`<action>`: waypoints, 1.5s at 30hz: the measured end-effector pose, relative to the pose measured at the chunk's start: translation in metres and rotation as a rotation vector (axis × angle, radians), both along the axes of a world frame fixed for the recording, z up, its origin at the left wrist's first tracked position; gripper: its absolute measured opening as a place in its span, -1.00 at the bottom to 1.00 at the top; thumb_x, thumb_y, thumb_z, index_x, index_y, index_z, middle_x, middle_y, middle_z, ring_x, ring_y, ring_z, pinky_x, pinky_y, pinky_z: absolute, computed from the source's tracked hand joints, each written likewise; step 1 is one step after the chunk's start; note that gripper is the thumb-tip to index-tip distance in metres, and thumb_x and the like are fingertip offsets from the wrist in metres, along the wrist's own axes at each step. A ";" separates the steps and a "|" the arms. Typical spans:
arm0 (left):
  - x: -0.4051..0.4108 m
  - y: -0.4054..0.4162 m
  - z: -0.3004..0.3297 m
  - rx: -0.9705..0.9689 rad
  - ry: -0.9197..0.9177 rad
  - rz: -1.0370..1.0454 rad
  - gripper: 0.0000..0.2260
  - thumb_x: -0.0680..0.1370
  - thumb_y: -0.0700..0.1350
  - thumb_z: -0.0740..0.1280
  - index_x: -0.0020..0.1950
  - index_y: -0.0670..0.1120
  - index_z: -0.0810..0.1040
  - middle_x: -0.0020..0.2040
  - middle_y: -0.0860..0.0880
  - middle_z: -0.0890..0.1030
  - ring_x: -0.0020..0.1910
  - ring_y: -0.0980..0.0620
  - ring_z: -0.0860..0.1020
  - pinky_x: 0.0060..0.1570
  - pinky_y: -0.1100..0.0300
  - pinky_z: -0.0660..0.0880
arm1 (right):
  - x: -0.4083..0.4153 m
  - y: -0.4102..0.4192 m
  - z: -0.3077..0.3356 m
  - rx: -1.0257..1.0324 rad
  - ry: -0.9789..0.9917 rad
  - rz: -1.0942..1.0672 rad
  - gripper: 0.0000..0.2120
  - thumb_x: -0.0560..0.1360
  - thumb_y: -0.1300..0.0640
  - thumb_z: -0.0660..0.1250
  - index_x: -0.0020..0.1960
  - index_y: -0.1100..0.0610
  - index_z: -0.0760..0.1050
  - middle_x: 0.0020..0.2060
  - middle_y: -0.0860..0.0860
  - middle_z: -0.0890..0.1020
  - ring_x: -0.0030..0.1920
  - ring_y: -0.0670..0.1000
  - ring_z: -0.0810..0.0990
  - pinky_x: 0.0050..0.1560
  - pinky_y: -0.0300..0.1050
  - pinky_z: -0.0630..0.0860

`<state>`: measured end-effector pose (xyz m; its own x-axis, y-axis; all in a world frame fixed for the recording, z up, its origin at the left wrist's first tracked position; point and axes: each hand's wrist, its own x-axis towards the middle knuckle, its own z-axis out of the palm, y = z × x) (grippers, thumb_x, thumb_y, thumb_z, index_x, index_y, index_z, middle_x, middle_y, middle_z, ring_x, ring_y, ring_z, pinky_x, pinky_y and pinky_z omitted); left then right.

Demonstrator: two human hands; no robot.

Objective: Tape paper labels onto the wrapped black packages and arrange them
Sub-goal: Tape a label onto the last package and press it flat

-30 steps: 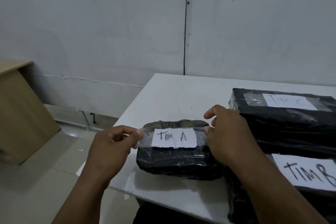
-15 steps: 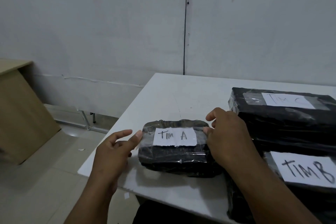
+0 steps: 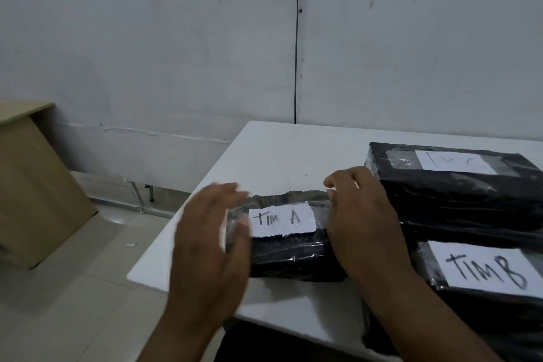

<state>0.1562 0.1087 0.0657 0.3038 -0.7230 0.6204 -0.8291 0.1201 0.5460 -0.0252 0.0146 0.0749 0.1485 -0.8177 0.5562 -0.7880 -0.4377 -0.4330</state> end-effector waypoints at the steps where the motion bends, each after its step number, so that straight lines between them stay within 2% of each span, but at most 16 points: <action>1: -0.008 0.001 -0.002 0.041 -0.093 -0.080 -0.66 0.63 -0.02 0.20 0.39 0.07 0.52 0.44 0.17 0.46 0.52 0.15 0.30 0.48 0.10 0.22 | 0.003 0.004 0.000 -0.082 0.005 0.026 -0.74 0.45 0.37 0.36 0.10 0.15 0.59 0.07 0.07 0.59 0.08 0.14 0.56 -0.03 -0.04 0.49; 3: -0.018 -0.001 -0.011 0.124 -0.196 -0.194 -0.57 0.66 0.01 0.13 0.55 0.05 0.39 0.58 0.17 0.30 0.62 0.13 0.12 0.57 0.11 0.06 | 0.013 0.016 -0.005 -0.184 0.061 0.110 -0.74 0.53 0.22 0.31 0.19 0.15 0.63 0.23 0.12 0.62 0.31 0.23 0.52 0.31 0.17 0.42; 5: -0.018 -0.005 -0.022 0.191 -0.265 -0.231 -0.55 0.69 0.01 0.06 0.60 0.04 0.30 0.61 0.16 0.25 0.63 0.13 0.10 0.57 0.04 0.09 | 0.024 0.029 -0.014 -0.107 0.172 0.192 -0.63 0.61 0.04 0.16 0.32 0.09 0.59 0.38 0.05 0.55 0.48 0.18 0.39 0.46 0.28 0.24; 7: -0.015 -0.007 -0.028 0.264 -0.335 -0.209 -0.55 0.71 0.04 -0.02 0.60 0.05 0.29 0.60 0.17 0.26 0.62 0.15 0.15 0.54 0.01 0.15 | 0.027 0.035 -0.024 -0.012 0.255 0.194 -0.52 0.66 -0.08 -0.01 0.39 0.02 0.55 0.45 0.01 0.49 0.55 0.15 0.29 0.49 0.30 0.13; 9: -0.015 -0.007 -0.029 0.341 -0.379 -0.189 -0.53 0.70 0.09 -0.06 0.61 0.10 0.25 0.60 0.20 0.24 0.61 0.18 0.14 0.54 0.07 0.10 | 0.022 0.034 -0.028 0.063 0.283 0.164 -0.39 0.67 -0.18 -0.19 0.42 -0.01 0.52 0.50 0.02 0.43 0.58 0.15 0.21 0.50 0.29 0.04; 12: -0.017 -0.006 -0.026 0.438 -0.411 -0.158 -0.49 0.67 0.16 -0.13 0.62 0.18 0.17 0.61 0.23 0.16 0.62 0.23 0.04 0.55 0.10 0.01 | 0.012 0.033 -0.030 0.135 0.327 0.161 -0.23 0.60 -0.27 -0.40 0.52 -0.09 0.38 0.59 0.03 0.25 0.63 0.12 -0.05 0.55 0.27 -0.12; 16: -0.027 -0.005 -0.014 0.562 -0.391 -0.066 -0.33 0.53 0.24 -0.31 0.65 0.19 -0.01 0.65 0.23 -0.02 0.62 0.24 -0.12 0.59 0.14 -0.17 | 0.008 0.036 -0.025 0.196 0.341 0.143 -0.31 0.57 -0.28 -0.33 0.58 -0.19 0.23 0.65 0.02 0.04 0.62 0.11 -0.25 0.54 0.27 -0.26; 19: -0.037 -0.004 -0.009 0.614 -0.363 0.037 -0.22 0.43 0.25 -0.39 0.67 0.12 -0.14 0.66 0.18 -0.15 0.62 0.21 -0.22 0.60 0.04 -0.21 | 0.009 0.039 -0.024 0.226 0.370 0.109 -0.30 0.54 -0.28 -0.36 0.59 -0.21 0.15 0.65 0.05 -0.09 0.60 0.14 -0.33 0.52 0.32 -0.29; 21: -0.039 -0.006 -0.009 0.630 -0.341 0.082 -0.19 0.40 0.25 -0.39 0.67 0.08 -0.16 0.67 0.15 -0.16 0.62 0.19 -0.24 0.61 -0.02 -0.19 | 0.010 0.040 -0.027 0.233 0.363 0.067 -0.35 0.58 -0.25 -0.29 0.57 -0.20 0.24 0.64 0.12 0.01 0.62 0.20 -0.21 0.53 0.36 -0.18; 24: -0.042 -0.005 -0.010 0.643 -0.337 0.130 -0.17 0.40 0.24 -0.37 0.67 0.02 -0.14 0.68 0.08 -0.14 0.63 0.14 -0.23 0.60 -0.06 -0.19 | 0.013 0.041 -0.033 0.222 0.342 -0.020 -0.47 0.63 -0.21 -0.09 0.47 -0.17 0.42 0.57 0.19 0.26 0.59 0.29 0.11 0.47 0.32 0.02; 27: -0.044 -0.002 -0.010 0.669 -0.337 0.179 -0.16 0.39 0.26 -0.36 0.67 0.04 -0.12 0.69 -0.02 -0.14 0.65 -0.02 -0.21 0.60 -0.10 -0.16 | 0.017 0.043 -0.035 0.270 0.335 -0.043 -0.48 0.62 -0.22 -0.08 0.51 -0.20 0.35 0.59 0.15 0.24 0.57 0.28 0.15 0.43 0.29 0.13; 29: -0.043 0.000 -0.010 0.694 -0.312 0.196 -0.16 0.38 0.31 -0.35 0.67 0.08 -0.14 0.68 -0.06 -0.17 0.65 -0.14 -0.19 0.59 -0.12 -0.13 | 0.017 0.045 -0.035 0.226 0.330 -0.084 -0.47 0.61 -0.21 -0.06 0.50 -0.17 0.38 0.55 0.15 0.32 0.49 0.25 0.23 0.33 0.28 0.22; 32: -0.041 0.000 -0.010 0.709 -0.279 0.177 -0.13 0.36 0.35 -0.34 0.67 0.09 -0.17 0.68 -0.05 -0.20 0.65 -0.11 -0.13 0.59 -0.09 -0.08 | 0.018 0.046 -0.036 0.208 0.331 -0.130 -0.45 0.60 -0.20 -0.04 0.46 -0.07 0.45 0.50 0.16 0.37 0.42 0.20 0.23 0.26 0.21 0.16; 37: -0.038 -0.002 -0.008 0.698 -0.153 0.158 -0.03 0.33 0.39 -0.28 0.67 -0.05 -0.18 0.67 -0.01 -0.24 0.65 -0.03 -0.02 0.55 0.00 0.11 | 0.020 0.047 -0.034 0.179 0.313 -0.176 -0.43 0.57 -0.19 0.04 0.38 0.07 0.54 0.47 0.20 0.40 0.41 0.22 0.26 0.23 0.19 0.18; 41: -0.039 0.001 -0.008 0.690 -0.091 0.156 -0.05 0.39 0.43 -0.20 0.66 -0.07 -0.24 0.65 -0.01 -0.33 0.64 -0.02 0.04 0.52 0.00 0.18 | 0.021 0.050 -0.034 0.232 0.304 -0.180 -0.41 0.57 -0.20 0.01 0.45 0.05 0.47 0.53 0.18 0.32 0.46 0.20 0.17 0.25 0.17 0.16; 45: -0.038 0.001 -0.004 0.685 -0.047 0.187 -0.11 0.53 0.41 0.05 0.66 -0.06 -0.19 0.65 -0.06 -0.34 0.54 -0.11 0.30 0.41 0.00 0.33 | 0.022 0.053 -0.027 0.291 0.306 -0.161 -0.38 0.57 -0.22 -0.03 0.54 0.01 0.34 0.57 0.15 0.19 0.50 0.18 0.06 0.31 0.15 0.08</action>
<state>0.1183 0.1096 0.0614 0.4449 -0.8935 0.0605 -0.8268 -0.3838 0.4111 -0.0034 0.0677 0.0484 0.1290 -0.9596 0.2501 -0.9470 -0.1940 -0.2560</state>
